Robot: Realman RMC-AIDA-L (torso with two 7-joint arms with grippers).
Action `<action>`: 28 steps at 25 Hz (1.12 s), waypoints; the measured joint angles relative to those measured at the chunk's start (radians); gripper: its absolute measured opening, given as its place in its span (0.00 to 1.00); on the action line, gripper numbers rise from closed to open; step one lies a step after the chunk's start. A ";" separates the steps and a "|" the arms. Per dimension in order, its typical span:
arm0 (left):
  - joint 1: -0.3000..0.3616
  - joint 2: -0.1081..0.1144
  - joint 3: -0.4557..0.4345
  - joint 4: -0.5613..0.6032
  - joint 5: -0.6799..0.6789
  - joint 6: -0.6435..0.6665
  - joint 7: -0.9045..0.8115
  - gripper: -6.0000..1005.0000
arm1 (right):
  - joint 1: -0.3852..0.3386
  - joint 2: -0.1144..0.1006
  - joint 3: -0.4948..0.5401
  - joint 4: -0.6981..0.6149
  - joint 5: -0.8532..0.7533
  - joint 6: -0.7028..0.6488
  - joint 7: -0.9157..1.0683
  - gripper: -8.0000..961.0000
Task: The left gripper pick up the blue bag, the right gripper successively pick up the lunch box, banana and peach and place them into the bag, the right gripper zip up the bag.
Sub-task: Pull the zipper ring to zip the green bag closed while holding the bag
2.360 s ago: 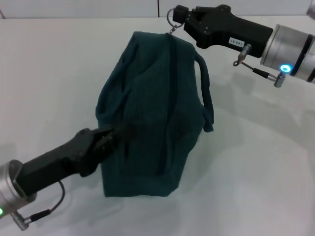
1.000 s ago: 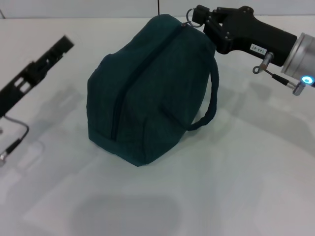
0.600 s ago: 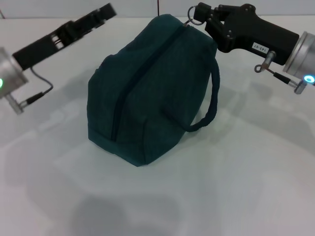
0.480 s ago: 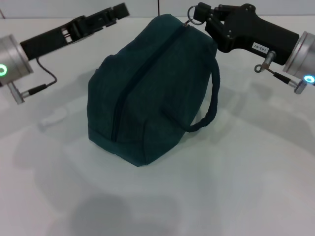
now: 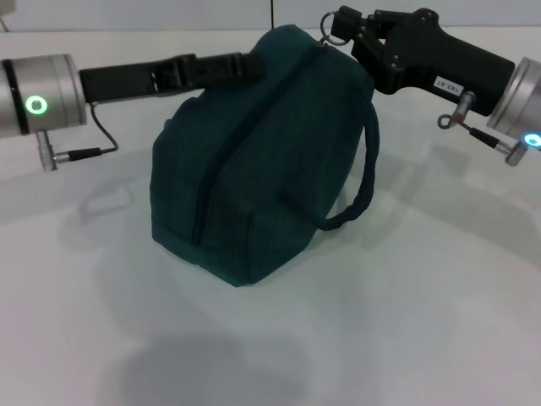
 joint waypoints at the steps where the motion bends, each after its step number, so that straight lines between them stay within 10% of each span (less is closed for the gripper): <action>1: -0.001 -0.004 0.000 0.005 0.008 0.000 -0.002 0.84 | -0.001 0.000 0.001 0.002 0.001 -0.003 0.000 0.02; 15: 0.015 -0.034 -0.002 0.045 0.025 -0.006 0.003 0.78 | -0.013 0.002 0.011 0.013 0.004 -0.027 0.000 0.02; 28: 0.015 -0.043 -0.002 0.046 0.022 -0.004 0.004 0.37 | -0.021 0.003 0.011 0.019 0.006 -0.041 0.001 0.02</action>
